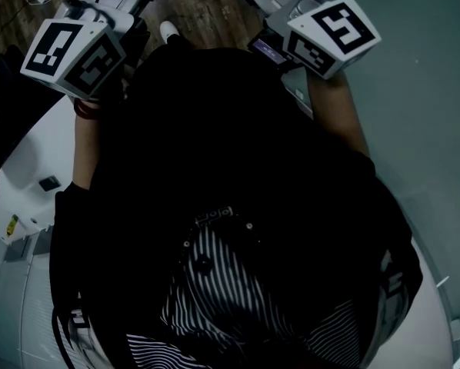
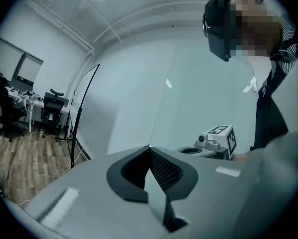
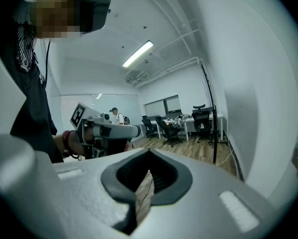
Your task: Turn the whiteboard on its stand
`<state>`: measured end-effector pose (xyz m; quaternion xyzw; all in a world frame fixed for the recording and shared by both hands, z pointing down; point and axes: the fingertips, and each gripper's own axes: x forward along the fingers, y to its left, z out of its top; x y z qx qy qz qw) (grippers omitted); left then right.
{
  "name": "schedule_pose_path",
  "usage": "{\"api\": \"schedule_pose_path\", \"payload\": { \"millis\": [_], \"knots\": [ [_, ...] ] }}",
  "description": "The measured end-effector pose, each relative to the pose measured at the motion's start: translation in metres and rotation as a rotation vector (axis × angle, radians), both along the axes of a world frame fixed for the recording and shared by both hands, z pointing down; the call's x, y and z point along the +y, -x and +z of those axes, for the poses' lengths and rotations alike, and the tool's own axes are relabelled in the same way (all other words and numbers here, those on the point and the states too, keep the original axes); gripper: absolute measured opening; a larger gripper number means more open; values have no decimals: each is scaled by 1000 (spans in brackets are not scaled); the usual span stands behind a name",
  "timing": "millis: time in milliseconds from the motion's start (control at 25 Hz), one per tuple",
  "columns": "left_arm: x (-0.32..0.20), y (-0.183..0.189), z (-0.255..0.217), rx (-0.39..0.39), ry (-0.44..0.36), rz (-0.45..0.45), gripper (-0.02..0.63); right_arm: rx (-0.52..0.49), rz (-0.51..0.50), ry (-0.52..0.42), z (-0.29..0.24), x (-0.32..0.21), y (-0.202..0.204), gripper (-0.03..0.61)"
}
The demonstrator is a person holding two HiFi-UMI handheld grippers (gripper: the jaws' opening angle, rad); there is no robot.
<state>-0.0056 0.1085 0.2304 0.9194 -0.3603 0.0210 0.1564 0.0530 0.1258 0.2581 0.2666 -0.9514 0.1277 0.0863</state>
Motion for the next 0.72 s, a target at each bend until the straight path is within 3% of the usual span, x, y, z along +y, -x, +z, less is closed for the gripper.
{"api": "schedule_pose_path", "payload": {
  "millis": [400,600,720],
  "knots": [
    [-72,69,10,24,-33,25,3,44,15,7,9,-68,76,0],
    [-111,112,16,61,2,6,3,72,2,16,10,-104,119,0],
    [-120,129,13,33,-52,14,3,77,-3,29,13,-119,138,0]
  ]
}}
